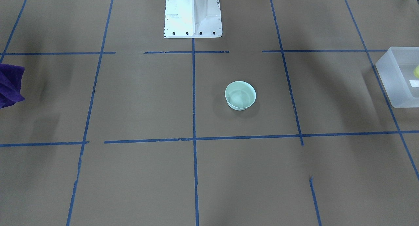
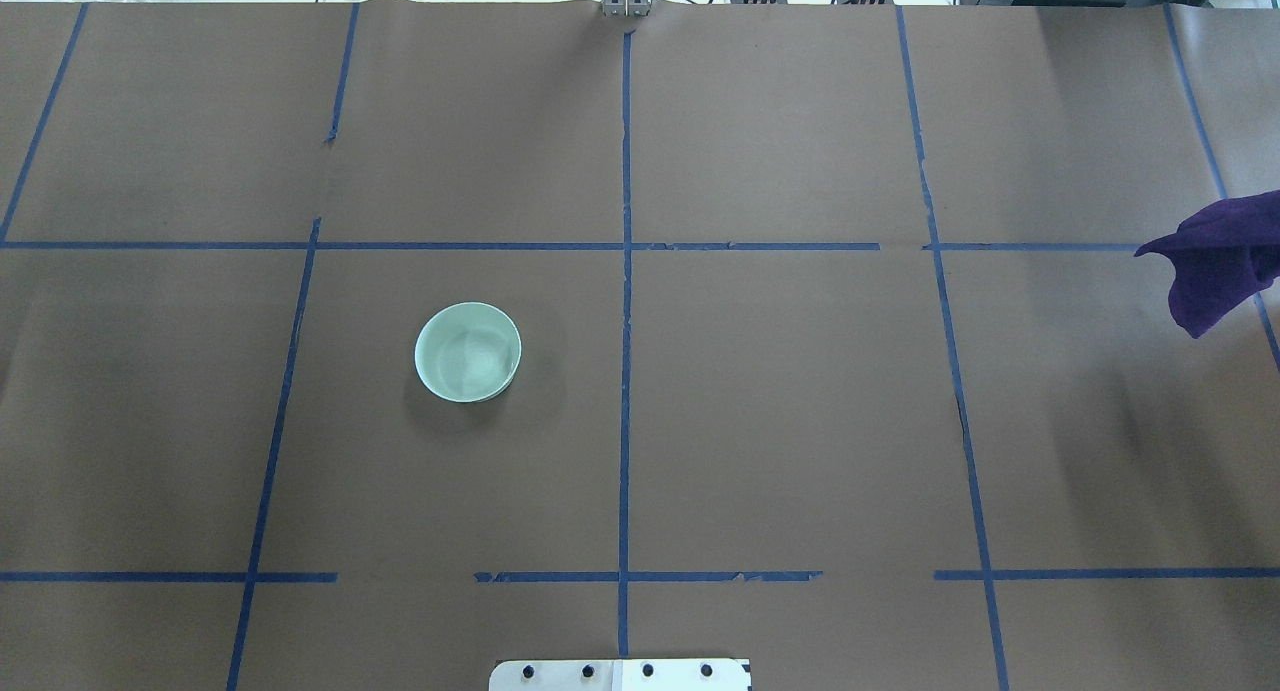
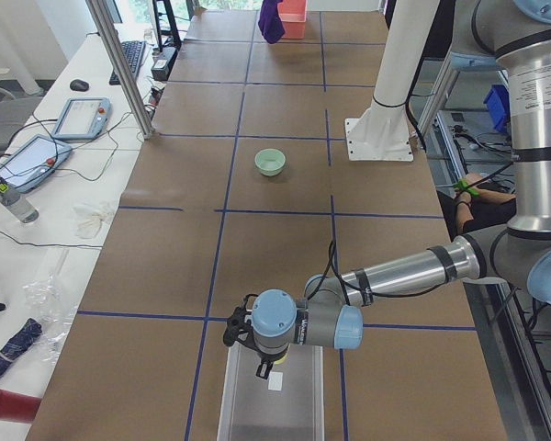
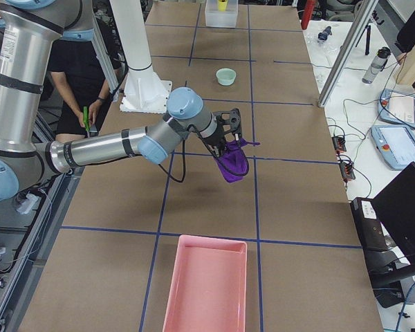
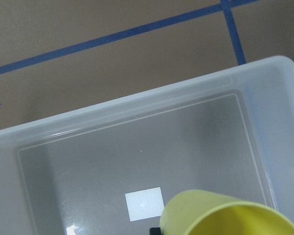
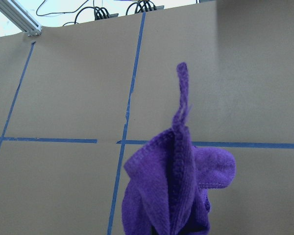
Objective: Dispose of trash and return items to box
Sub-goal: 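Carry the purple cloth off the table with the right gripper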
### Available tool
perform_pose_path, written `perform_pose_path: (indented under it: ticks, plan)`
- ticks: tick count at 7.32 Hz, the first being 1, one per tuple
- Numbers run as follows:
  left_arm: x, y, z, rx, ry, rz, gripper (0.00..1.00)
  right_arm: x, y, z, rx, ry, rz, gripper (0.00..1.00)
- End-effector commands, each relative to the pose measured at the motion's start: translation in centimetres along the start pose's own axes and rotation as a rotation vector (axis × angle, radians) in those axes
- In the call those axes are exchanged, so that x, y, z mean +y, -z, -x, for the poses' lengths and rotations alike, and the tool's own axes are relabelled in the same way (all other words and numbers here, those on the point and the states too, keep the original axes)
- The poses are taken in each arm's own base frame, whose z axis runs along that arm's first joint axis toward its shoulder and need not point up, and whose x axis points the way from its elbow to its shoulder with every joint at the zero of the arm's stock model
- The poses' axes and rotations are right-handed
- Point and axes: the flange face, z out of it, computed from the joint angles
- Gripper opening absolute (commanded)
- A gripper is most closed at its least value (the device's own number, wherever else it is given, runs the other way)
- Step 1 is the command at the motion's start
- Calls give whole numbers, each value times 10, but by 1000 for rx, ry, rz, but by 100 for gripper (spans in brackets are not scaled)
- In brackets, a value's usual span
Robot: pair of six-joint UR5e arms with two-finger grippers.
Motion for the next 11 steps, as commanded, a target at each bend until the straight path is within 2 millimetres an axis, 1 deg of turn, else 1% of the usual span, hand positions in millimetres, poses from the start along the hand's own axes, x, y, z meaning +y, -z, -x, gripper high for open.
perform_pose_path:
  ticks: [1, 2, 3, 4, 5, 6, 7, 8, 9, 10, 11]
  plan:
    - [-1, -18, -9, 38, -36, 14, 0, -7, 24, -15, 27, 25, -68, 0]
    - [-4, -19, -12, 35, -54, 6, 0, -8, 32, -24, 42, 51, -89, 0]
    - [-2, -26, -10, 36, -57, 0, 0, -10, 38, -30, 55, 77, -106, 0]
    - [-6, -30, -15, 38, -57, -4, 0, -10, 43, -37, 70, 100, -120, 0]
    - [-8, -32, -16, 37, -67, -8, 23, -11, 50, -45, 95, 133, -140, 0]
    - [-11, -32, -16, 35, -70, -11, 66, -12, 56, -52, 115, 156, -157, 0]
    - [-14, -30, -17, 32, -78, -18, 92, -11, 62, -57, 138, 177, -174, 0]
    - [-23, -21, -26, 26, -112, -53, 100, -9, 69, -63, 151, 176, -189, 0]
    - [-36, -7, -36, 15, -135, -79, 100, -1, 75, -73, 178, 199, -192, 0]
    - [-41, 5, -43, 7, -150, -100, 100, 8, 75, -91, 258, 250, -175, 0]
    - [-51, 24, -50, -20, -167, -136, 100, 10, 86, -111, 349, 316, -135, 0]
